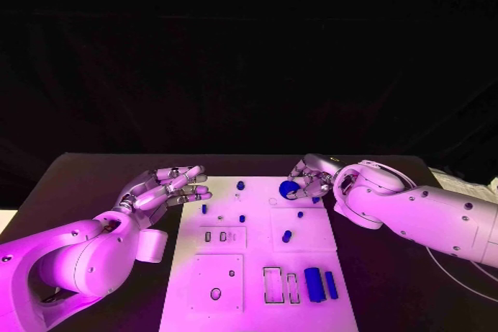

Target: Assemble the parts on the task board

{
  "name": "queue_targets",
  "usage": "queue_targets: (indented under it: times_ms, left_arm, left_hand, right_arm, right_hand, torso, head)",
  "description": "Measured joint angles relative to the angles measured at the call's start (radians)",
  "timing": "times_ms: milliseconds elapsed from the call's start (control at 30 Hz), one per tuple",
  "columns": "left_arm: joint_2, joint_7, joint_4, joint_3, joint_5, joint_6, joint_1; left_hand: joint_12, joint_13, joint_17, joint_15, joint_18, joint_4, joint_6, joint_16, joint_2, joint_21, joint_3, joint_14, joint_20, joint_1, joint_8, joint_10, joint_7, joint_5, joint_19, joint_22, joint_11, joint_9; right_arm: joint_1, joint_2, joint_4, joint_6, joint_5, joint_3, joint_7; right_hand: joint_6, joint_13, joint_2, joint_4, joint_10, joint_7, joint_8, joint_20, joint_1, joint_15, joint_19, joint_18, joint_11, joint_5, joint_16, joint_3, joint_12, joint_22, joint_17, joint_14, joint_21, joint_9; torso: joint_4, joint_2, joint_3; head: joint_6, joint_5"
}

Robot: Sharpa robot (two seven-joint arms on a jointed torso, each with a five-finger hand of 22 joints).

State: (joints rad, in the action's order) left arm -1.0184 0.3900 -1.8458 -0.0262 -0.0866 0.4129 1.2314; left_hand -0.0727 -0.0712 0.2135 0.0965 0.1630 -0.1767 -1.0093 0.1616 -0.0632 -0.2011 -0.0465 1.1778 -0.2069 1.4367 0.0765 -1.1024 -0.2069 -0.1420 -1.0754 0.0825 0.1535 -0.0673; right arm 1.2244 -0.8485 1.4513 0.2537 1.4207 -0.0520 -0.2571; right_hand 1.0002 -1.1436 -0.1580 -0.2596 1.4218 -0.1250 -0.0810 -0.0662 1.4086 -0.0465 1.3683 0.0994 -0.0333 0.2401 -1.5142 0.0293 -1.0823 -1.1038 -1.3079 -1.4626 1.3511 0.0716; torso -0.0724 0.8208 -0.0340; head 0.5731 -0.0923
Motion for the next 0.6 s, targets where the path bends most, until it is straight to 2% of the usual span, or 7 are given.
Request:
queue_targets:
  times_ms: [133,433,600]
  left_arm:
    - [0.0,0.0,0.0,0.0,0.0,-0.001,0.0]
    - [0.0,-0.001,0.0,0.0,0.0,-0.002,0.0]
    - [0.0,-0.002,0.0,0.0,0.0,-0.002,0.0]
  left_hand:
    - [0.0,0.0,0.0,0.0,0.0,0.0,0.0,0.0,0.0,0.0,0.0,0.0,0.0,0.0,0.0,0.0,0.0,0.0,0.0,0.0,0.0,0.0]
    - [0.0,0.0,0.0,0.0,0.0,0.0,0.0,0.0,0.0,0.0,0.0,0.0,0.0,0.0,0.0,0.0,0.0,0.0,0.0,0.0,0.0,0.0]
    - [0.0,0.0,0.0,0.0,0.0,0.0,0.0,0.0,0.0,0.0,0.0,0.0,0.0,0.0,0.0,0.0,0.0,0.0,0.0,0.0,0.0,0.0]
  right_arm:
    - [-0.001,0.003,-0.004,-0.006,0.014,0.0,-0.006]
    - [-0.001,0.004,-0.007,-0.012,0.042,0.0,-0.014]
    - [0.0,0.004,-0.007,-0.013,0.053,0.0,-0.015]
  right_hand:
    - [0.0,-0.03,0.0,0.0,0.002,0.0,0.0,0.0,0.008,0.004,0.0,0.0,0.001,0.0,-0.005,0.0,-0.027,-0.011,0.0,-0.004,0.006,0.0]
    - [0.024,-0.089,0.017,0.014,0.01,0.003,-0.011,0.0,0.025,0.004,0.007,0.0,-0.002,0.0,-0.015,0.014,-0.082,-0.037,0.0,-0.004,0.02,0.001]
    - [0.049,-0.129,0.036,0.033,0.012,0.006,-0.019,0.003,0.044,0.004,0.011,0.0,-0.005,-0.042,-0.018,0.044,-0.119,-0.05,0.0,-0.004,0.027,0.003]
  torso:
    - [0.0003,0.0,-0.0001]
    - [-0.0001,0.0,0.0005]
    - [0.0003,0.0,0.0005]
  head:
    - [0.001,0.0]
    - [0.003,-0.002]
    - [0.003,-0.002]
